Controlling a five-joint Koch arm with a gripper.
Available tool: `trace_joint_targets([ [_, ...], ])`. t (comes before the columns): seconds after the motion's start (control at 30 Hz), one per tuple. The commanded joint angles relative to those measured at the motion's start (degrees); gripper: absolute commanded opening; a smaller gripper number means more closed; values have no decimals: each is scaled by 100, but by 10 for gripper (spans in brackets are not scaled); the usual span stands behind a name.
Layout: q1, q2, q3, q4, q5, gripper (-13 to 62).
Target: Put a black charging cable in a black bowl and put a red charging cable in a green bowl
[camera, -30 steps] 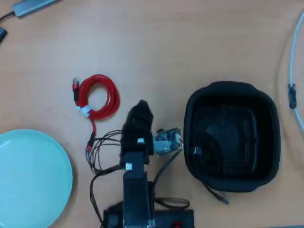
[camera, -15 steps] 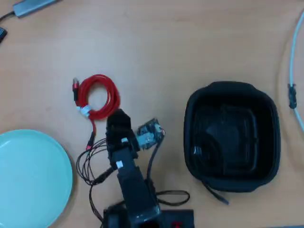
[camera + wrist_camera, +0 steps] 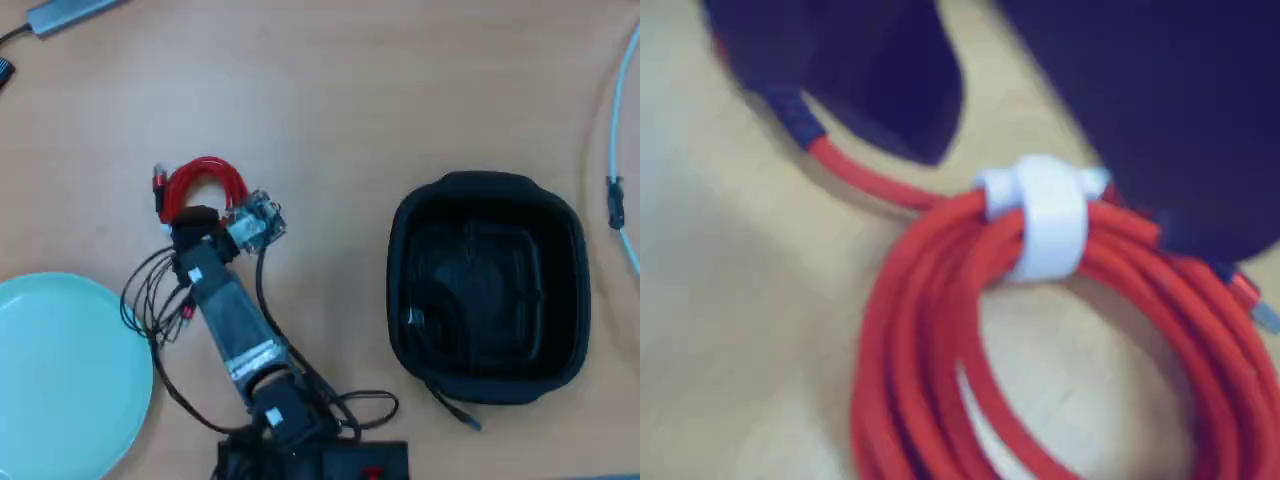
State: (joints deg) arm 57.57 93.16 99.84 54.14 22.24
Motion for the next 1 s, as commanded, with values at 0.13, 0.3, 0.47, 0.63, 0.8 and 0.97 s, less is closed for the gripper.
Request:
trace_joint_targets([
  [0.13,-343,-782,-967,299,2057,224],
  [0.3,-721,-1195,-1195,290,2900,224],
  [0.47,-1011,-2013,-1890,272,3419,224],
  [0.63,-1046,-2681,-2663,352,3393,224],
  [0.8,-1028,-2716,-2698,545,3366,224],
  [0.97,-967,-2751,-2610,756,3393,225],
])
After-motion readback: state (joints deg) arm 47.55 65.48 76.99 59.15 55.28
